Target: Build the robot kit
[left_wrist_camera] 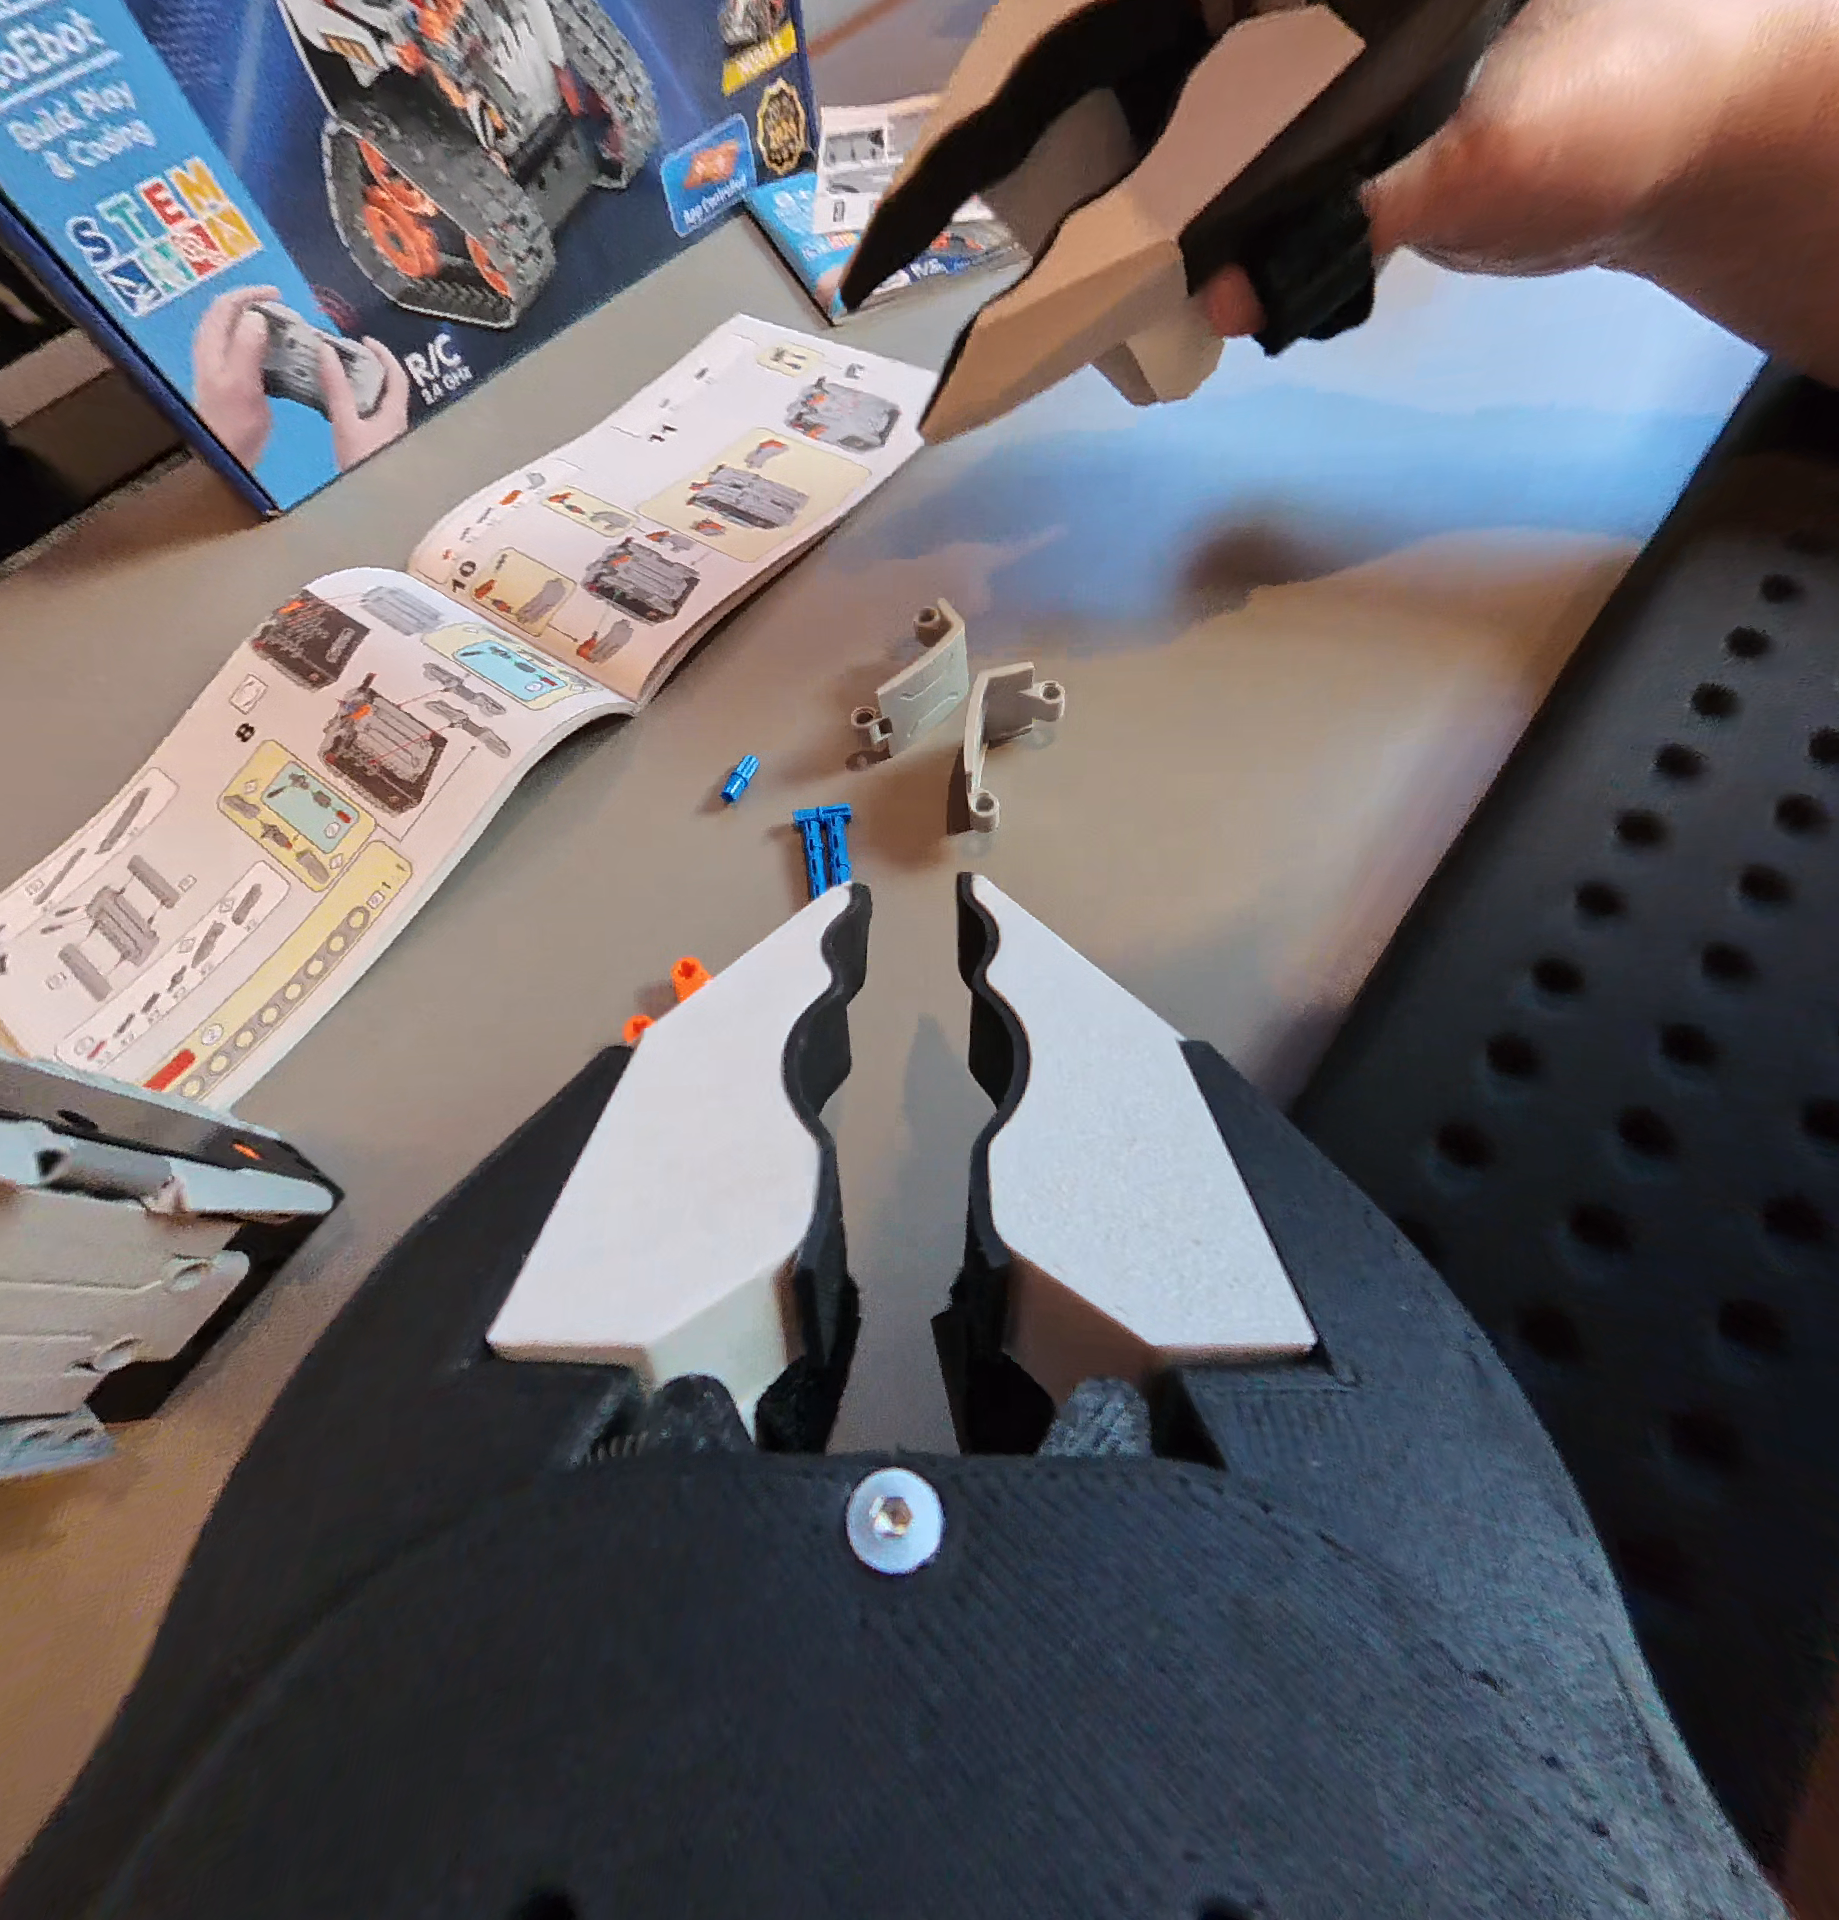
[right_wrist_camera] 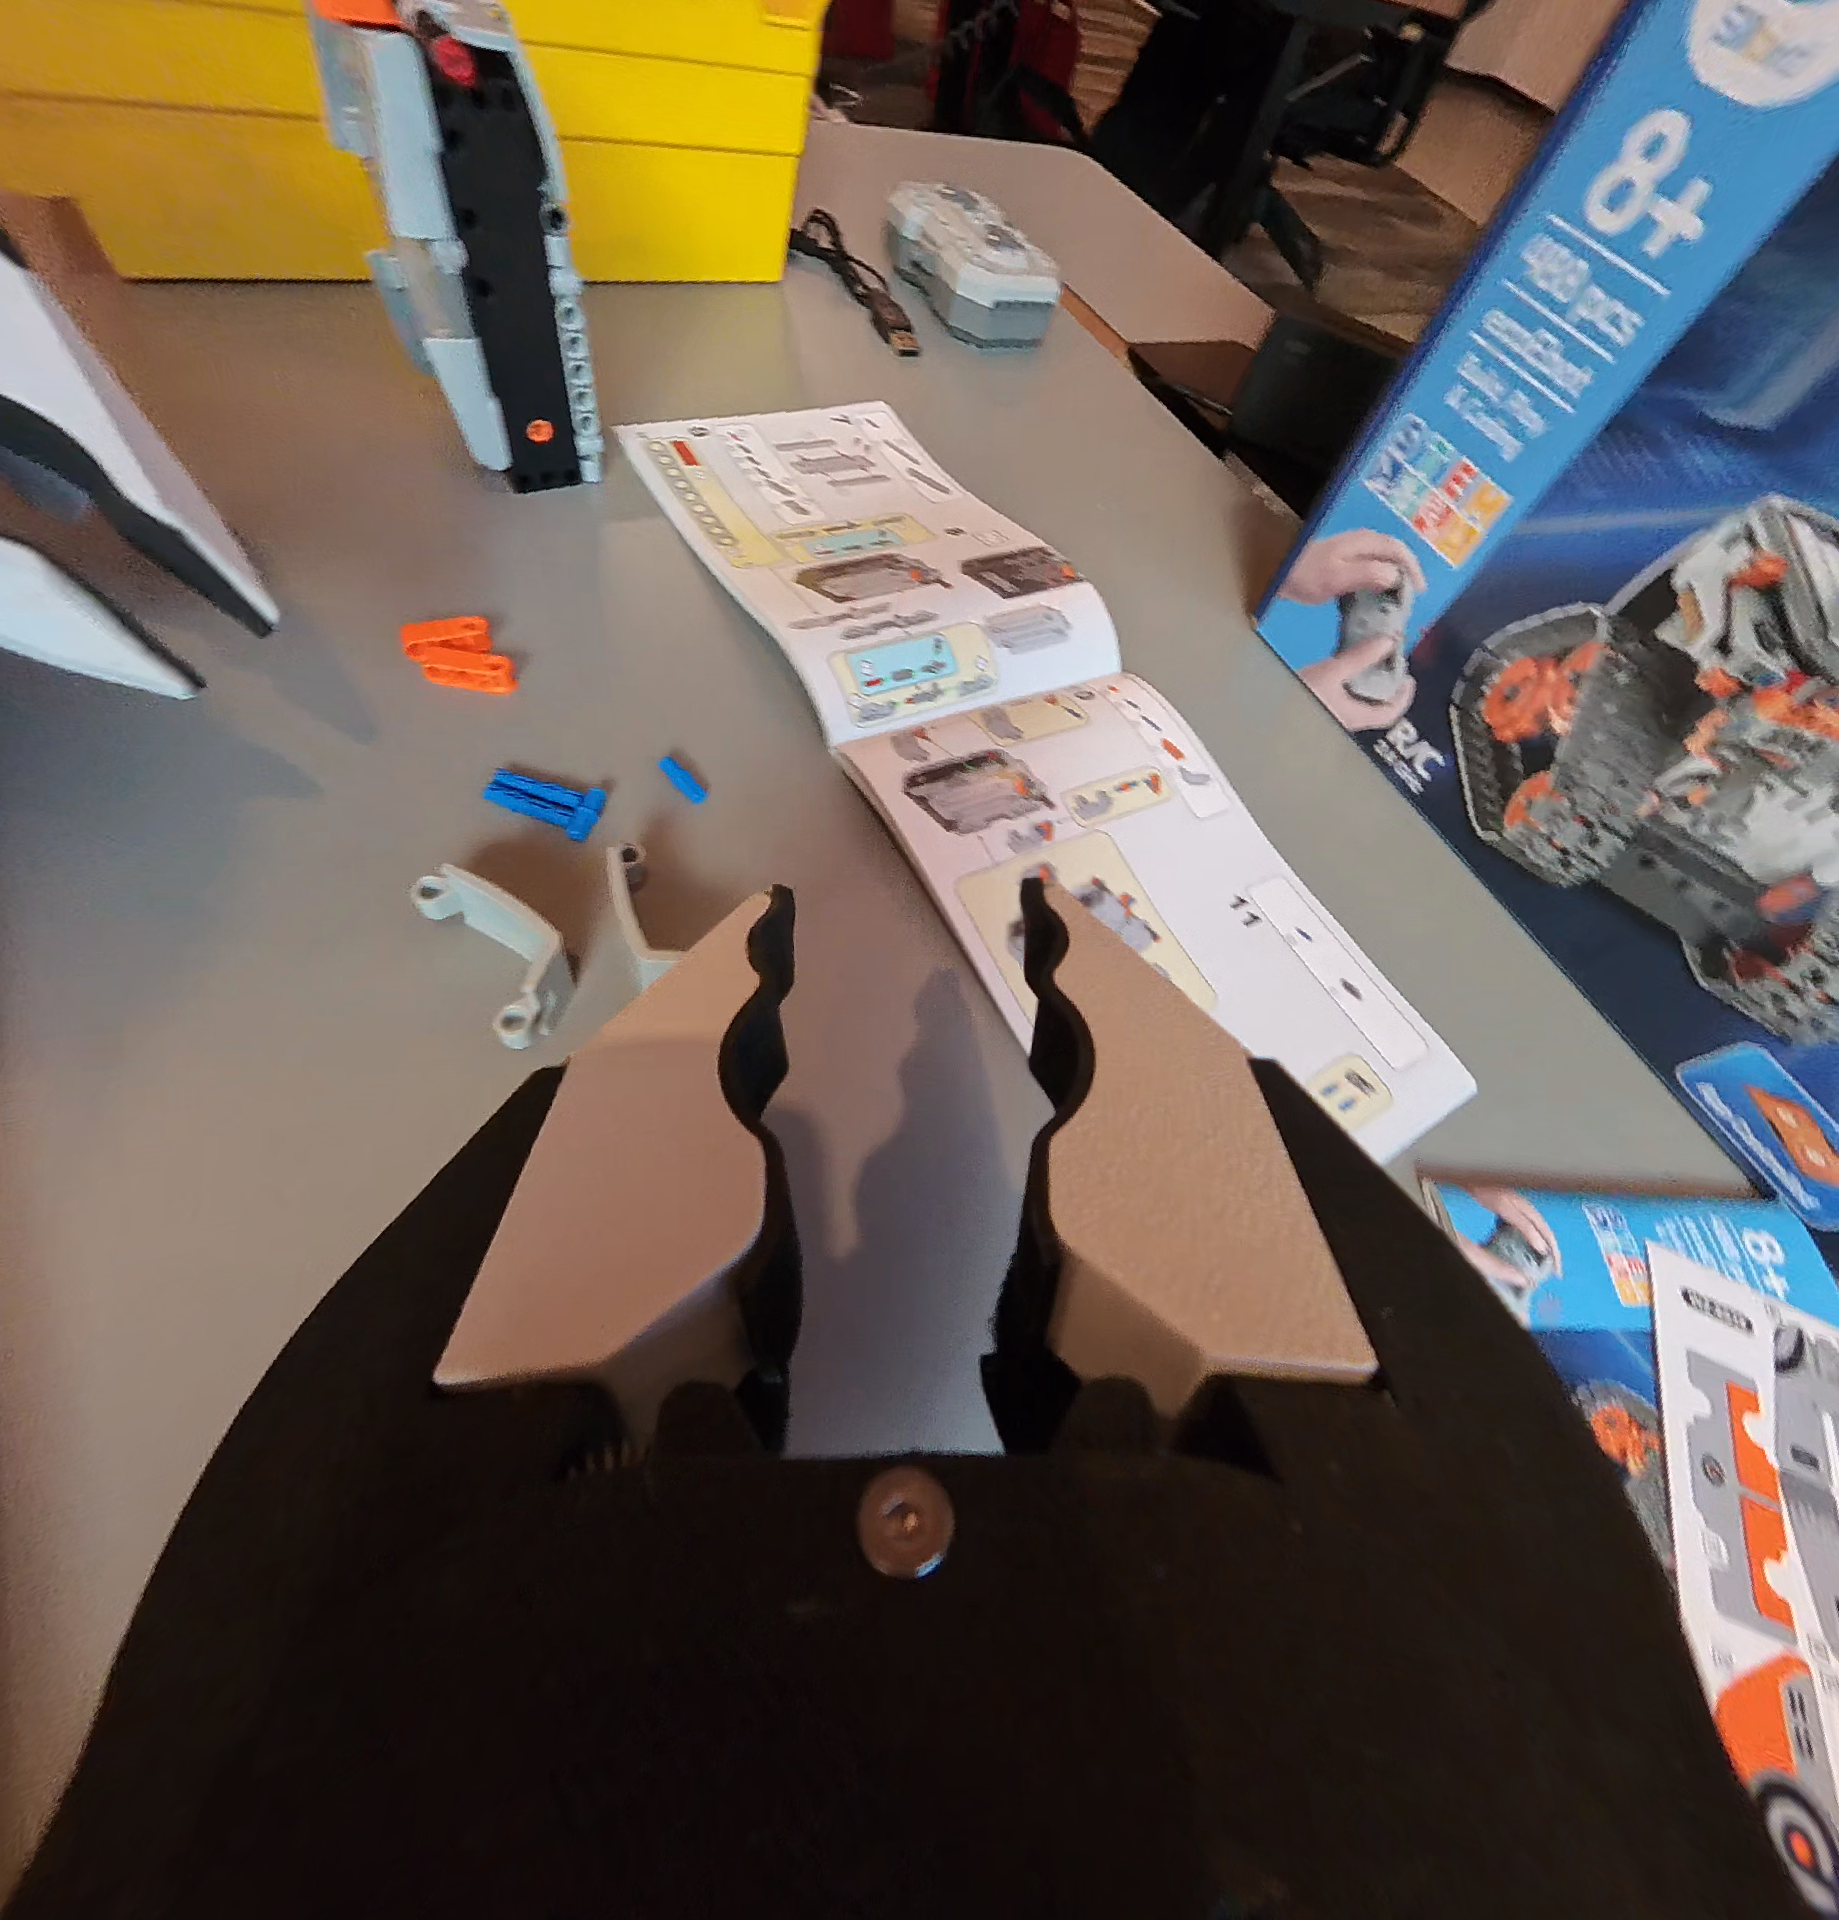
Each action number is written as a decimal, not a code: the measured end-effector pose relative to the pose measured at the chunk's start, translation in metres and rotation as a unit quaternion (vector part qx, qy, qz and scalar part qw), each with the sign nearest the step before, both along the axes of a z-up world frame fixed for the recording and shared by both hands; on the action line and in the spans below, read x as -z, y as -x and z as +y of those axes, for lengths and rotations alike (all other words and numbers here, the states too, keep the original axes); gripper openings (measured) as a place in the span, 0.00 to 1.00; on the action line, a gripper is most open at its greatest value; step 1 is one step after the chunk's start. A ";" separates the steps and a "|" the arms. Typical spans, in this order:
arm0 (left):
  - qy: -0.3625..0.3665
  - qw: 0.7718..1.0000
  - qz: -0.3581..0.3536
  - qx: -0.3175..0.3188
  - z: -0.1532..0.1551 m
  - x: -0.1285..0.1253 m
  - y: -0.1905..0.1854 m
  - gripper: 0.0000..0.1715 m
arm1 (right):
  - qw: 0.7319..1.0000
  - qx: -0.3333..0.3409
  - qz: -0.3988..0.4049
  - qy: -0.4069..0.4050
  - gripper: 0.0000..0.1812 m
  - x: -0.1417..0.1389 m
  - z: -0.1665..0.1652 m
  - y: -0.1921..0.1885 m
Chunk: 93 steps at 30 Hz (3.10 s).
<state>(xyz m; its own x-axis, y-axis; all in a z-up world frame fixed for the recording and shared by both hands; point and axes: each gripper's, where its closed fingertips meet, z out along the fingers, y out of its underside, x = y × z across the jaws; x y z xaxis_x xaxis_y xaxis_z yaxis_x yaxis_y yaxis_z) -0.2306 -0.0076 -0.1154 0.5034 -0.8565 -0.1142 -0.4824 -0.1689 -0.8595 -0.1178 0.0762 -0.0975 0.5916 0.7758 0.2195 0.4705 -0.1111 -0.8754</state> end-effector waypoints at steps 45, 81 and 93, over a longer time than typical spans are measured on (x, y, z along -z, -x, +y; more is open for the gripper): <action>-0.048 0.987 -0.089 -0.122 0.041 -0.027 0.035 0.10 | 0.995 -0.080 -0.060 -0.021 0.09 0.020 -0.021 0.026; -0.073 0.967 -0.115 -0.214 0.057 -0.039 0.071 0.04 | 0.950 -0.257 0.165 0.070 0.02 -0.034 -0.096 0.133; -0.073 0.971 -0.102 -0.202 0.055 -0.036 0.065 0.03 | 0.961 -0.258 0.095 0.041 0.00 -0.022 -0.093 0.080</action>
